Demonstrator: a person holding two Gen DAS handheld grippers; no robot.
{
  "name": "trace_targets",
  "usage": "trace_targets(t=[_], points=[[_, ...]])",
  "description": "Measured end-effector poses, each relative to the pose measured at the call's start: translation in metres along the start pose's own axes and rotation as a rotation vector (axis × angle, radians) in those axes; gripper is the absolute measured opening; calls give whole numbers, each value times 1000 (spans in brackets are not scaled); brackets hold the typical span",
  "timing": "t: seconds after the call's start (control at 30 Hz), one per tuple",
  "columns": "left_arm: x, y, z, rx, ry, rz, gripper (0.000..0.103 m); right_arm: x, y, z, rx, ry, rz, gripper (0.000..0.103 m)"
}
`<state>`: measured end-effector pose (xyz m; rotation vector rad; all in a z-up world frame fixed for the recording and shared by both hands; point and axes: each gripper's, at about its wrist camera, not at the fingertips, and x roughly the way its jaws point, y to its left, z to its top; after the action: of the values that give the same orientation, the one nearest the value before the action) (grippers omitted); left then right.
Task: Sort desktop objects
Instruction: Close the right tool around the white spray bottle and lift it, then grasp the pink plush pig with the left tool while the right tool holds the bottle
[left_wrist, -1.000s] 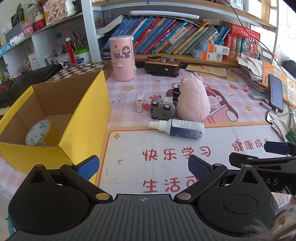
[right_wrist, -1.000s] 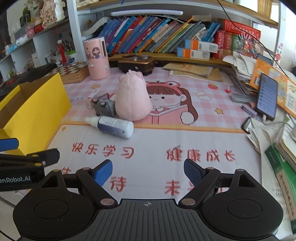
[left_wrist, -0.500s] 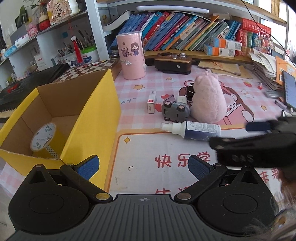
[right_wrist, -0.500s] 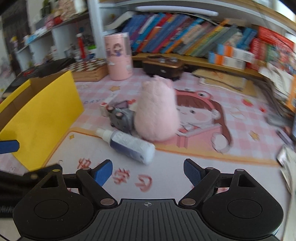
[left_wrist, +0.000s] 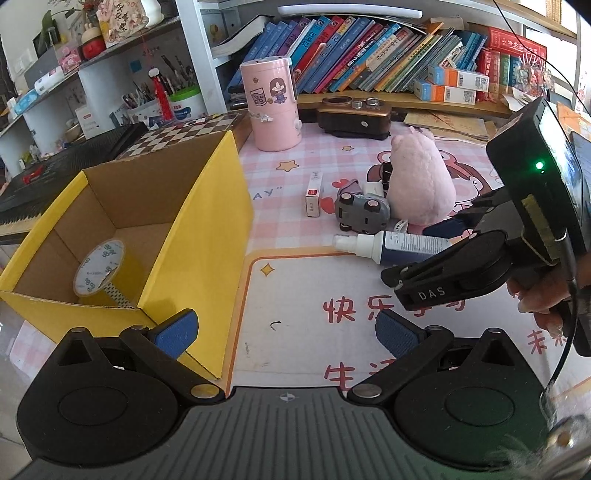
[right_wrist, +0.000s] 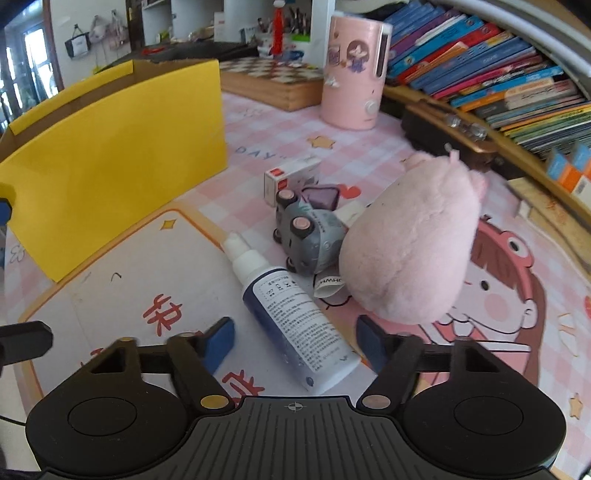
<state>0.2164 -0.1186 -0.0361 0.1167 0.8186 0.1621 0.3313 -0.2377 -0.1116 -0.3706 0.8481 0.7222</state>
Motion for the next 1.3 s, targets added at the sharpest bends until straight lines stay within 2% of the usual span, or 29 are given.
trace_targets(t=[0.03,0.07,0.1,0.13,0.27,0.6,0.73,0.93,1.1,1.23,1.3], points=[[0,0,1,1,0,-1,103,-1,0,0,0,-3,10,54],[0,-1,1,3,-1,-3,103,-2,0,-1,-2,-3,28,49],[0,-2,2,6,-3,-6,103,-4,0,-2,-8,-1,47,37],[0,-3,3,8,-6,-9,103,-7,0,-4,-18,1,61,33],[2,-8,8,14,-18,-27,103,-22,0,-20,-21,15,42,33],[30,-41,33,67,-57,-103,103,-78,-33,-86,261,44,-138,33],[50,-61,55,73,-86,-146,103,-91,-38,-101,368,46,-172,33],[83,-103,91,144,-138,-173,103,-93,-33,-105,383,40,-213,33],[113,-124,106,161,-117,-180,102,-92,-29,-105,371,34,-228,33],[127,-134,108,159,-89,-177,93,-92,-29,-104,372,40,-228,33],[129,-139,106,177,-94,-176,70,-92,-29,-103,371,40,-228,33]])
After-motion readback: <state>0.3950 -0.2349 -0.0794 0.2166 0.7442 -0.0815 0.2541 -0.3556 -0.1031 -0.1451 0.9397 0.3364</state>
